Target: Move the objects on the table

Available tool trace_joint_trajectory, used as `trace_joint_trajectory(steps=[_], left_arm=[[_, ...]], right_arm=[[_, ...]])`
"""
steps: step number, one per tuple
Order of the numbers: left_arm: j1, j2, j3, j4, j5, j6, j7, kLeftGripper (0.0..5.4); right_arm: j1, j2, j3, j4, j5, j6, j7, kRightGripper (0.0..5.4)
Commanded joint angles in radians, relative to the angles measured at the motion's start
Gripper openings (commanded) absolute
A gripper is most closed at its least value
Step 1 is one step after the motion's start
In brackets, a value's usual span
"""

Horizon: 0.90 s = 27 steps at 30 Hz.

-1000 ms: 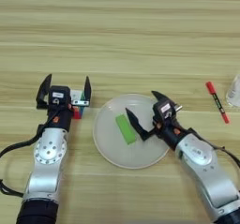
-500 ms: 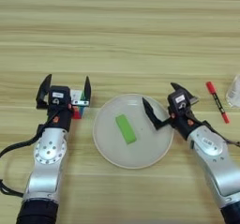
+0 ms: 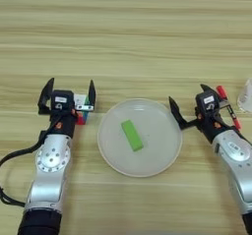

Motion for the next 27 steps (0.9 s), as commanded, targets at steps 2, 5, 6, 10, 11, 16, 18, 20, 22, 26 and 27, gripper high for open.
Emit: trace_joint_trajectory(steps=[2, 5, 6, 10, 11, 16, 18, 20, 22, 26, 27], left_arm=[[-0.006, 0.002, 0.013, 0.013, 0.003, 0.0, 0.013, 5.4], [-0.005, 0.001, 0.015, 0.012, 0.004, -0.001, 0.015, 5.4], [-0.005, 0.001, 0.016, 0.011, 0.005, 0.0, 0.016, 5.4], [-0.002, 0.001, 0.018, 0.008, 0.005, 0.002, 0.02, 5.4], [-0.002, 0.001, 0.018, 0.008, 0.005, 0.002, 0.02, 5.4], [-0.001, 0.001, 0.018, 0.007, 0.004, 0.002, 0.018, 5.4], [0.0, 0.001, 0.018, 0.006, 0.004, 0.003, 0.017, 5.4], [0.001, 0.002, 0.017, 0.005, 0.004, 0.003, 0.016, 5.4], [0.001, 0.002, 0.017, 0.004, 0.004, 0.003, 0.016, 5.4], [0.003, 0.002, 0.018, 0.002, 0.004, 0.002, 0.016, 5.4], [0.003, 0.002, 0.018, 0.002, 0.004, 0.002, 0.016, 5.4]], right_arm=[[0.018, -0.017, -0.044, 0.031, 0.016, -0.018, -0.008, 5.38], [0.026, -0.025, -0.067, 0.037, 0.023, -0.024, -0.009, 5.38], [0.031, -0.029, -0.079, 0.038, 0.026, -0.025, -0.011, 5.38], [0.051, -0.047, -0.115, 0.043, 0.029, -0.028, -0.013, 5.38], [0.056, -0.05, -0.121, 0.044, 0.027, -0.029, -0.015, 5.38], [0.068, -0.062, -0.147, 0.044, 0.027, -0.025, -0.019, 5.38], [0.071, -0.066, -0.155, 0.045, 0.028, -0.024, -0.019, 5.38], [0.073, -0.068, -0.158, 0.044, 0.029, -0.023, -0.019, 5.38], [0.074, -0.069, -0.159, 0.045, 0.03, -0.022, -0.02, 5.38], [0.071, -0.068, -0.163, 0.065, 0.037, -0.014, -0.015, 5.38], [0.071, -0.066, -0.164, 0.068, 0.044, -0.008, -0.011, 5.38]])
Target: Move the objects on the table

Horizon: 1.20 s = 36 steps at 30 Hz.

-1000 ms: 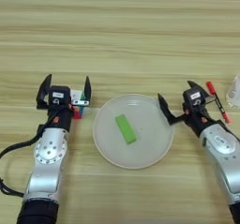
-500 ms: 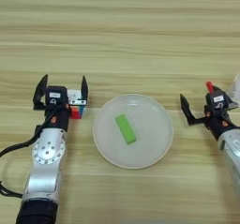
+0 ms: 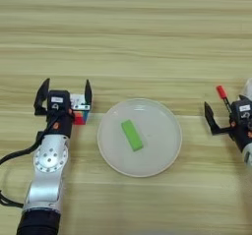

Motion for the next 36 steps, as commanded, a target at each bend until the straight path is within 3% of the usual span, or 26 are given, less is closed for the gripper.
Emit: trace_joint_trajectory(steps=[1, 13, 36], left_arm=[[0.004, 0.003, 0.0, -0.002, 0.006, 0.002, 0.001, 5.4], [0.006, 0.005, -0.001, -0.004, 0.014, 0.0, 0.004, 5.4], [0.011, 0.005, -0.002, -0.014, 0.01, 0.005, 0.001, 5.4]], right_arm=[[0.004, -0.002, -0.006, 0.022, 0.024, 0.024, 0.014, 5.38], [-0.001, 0.01, -0.025, 0.024, 0.103, 0.11, 0.038, 5.38], [-0.025, -0.005, -0.04, 0.093, 0.097, 0.101, 0.015, 5.38]])
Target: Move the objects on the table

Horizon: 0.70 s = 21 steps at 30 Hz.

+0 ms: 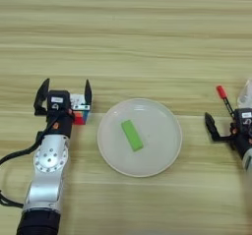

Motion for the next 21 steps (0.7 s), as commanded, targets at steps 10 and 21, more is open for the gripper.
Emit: trace_joint_trajectory(steps=[10, 21], left_arm=[[0.012, -0.001, -0.003, -0.016, 0.008, 0.008, 0.004, 5.4], [0.01, -0.001, -0.003, -0.013, 0.008, 0.005, 0.006, 5.4]], right_arm=[[-0.024, -0.008, -0.012, 0.041, 0.011, 0.022, 0.01, 5.38], [-0.031, -0.005, 0.009, 0.083, 0.012, 0.036, 0.041, 4.95]])
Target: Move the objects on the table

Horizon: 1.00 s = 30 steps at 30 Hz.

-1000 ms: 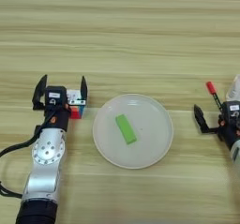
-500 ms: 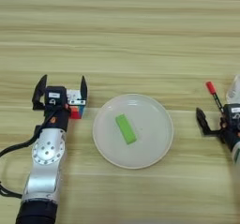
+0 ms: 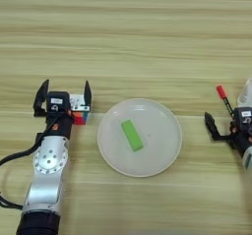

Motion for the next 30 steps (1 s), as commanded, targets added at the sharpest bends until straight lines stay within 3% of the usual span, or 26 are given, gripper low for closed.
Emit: trace_joint_trajectory(steps=[1, 30], left_arm=[[0.0, -0.001, -0.003, -0.007, 0.008, 0.005, 0.004, 5.4], [0.005, -0.003, -0.009, -0.021, 0.012, 0.009, 0.007, 5.4]], right_arm=[[0.005, 0.002, 0.017, 0.036, 0.002, 0.032, 0.02, 4.82], [0.01, -0.004, 0.031, 0.036, -0.001, 0.029, 0.024, 1.65]])
